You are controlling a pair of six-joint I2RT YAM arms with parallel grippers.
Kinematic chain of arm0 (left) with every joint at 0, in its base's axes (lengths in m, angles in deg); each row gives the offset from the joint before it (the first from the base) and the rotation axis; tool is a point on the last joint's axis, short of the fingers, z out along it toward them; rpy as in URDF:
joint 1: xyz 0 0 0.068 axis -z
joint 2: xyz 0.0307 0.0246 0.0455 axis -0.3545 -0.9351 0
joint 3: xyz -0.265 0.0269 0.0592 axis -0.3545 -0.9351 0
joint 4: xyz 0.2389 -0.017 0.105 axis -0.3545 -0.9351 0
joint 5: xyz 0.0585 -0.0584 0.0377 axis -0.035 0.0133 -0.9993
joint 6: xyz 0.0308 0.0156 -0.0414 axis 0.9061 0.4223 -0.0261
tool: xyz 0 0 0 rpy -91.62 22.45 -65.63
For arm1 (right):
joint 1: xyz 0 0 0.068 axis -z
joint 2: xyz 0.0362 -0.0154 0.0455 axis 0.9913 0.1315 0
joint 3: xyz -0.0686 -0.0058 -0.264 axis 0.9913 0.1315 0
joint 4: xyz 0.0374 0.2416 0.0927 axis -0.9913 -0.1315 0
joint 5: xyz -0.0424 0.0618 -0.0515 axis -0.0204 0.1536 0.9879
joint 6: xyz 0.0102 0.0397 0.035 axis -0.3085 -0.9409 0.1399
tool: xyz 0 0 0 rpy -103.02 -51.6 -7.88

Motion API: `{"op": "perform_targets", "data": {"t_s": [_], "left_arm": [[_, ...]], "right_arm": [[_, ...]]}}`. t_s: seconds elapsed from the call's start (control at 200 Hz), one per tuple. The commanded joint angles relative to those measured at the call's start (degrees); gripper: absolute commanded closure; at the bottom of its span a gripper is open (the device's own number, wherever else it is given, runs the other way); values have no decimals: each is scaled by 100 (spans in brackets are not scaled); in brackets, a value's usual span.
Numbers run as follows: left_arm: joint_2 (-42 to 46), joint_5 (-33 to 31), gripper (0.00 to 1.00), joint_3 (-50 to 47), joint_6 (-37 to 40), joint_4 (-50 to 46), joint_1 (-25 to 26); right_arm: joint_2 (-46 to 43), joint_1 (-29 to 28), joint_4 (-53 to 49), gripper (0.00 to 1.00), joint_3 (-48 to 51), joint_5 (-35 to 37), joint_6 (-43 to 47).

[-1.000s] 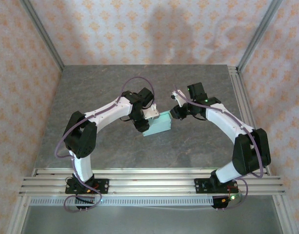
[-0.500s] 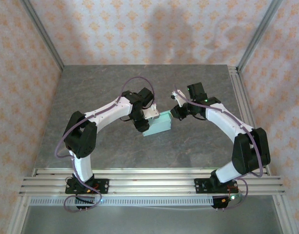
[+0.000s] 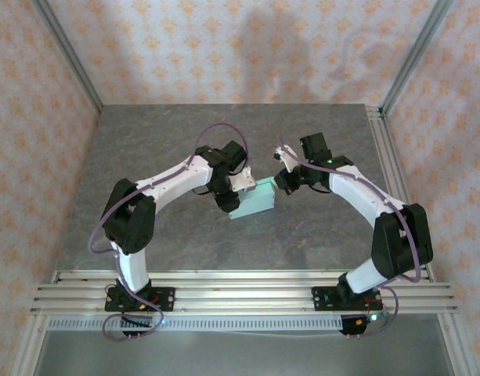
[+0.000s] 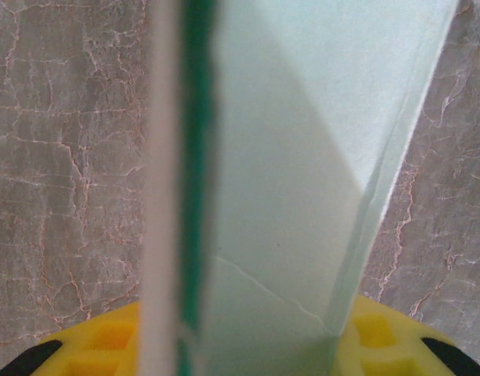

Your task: Fold the paper box

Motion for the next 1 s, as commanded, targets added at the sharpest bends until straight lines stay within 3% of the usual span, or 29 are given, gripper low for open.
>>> {"op": "perform_targets", "data": {"t_s": [0.0, 0.315, 0.661, 0.991], "left_arm": [[-145, 149, 63, 81, 34, -396, -13], [-169, -190, 64, 254, -17, -287, -13], [-203, -356, 64, 318, -57, -174, -5], [-228, -406, 64, 318, -85, -118, -4]], "right_arm": [[-165, -12, 89, 100, -89, 6, -516], [-724, -545, 703, 100, 355, 1271, -2312], [-1098, -944, 1631, 100, 975, 2367, -3625], [-1273, -1068, 2041, 100, 1373, 2634, -4469]]}}
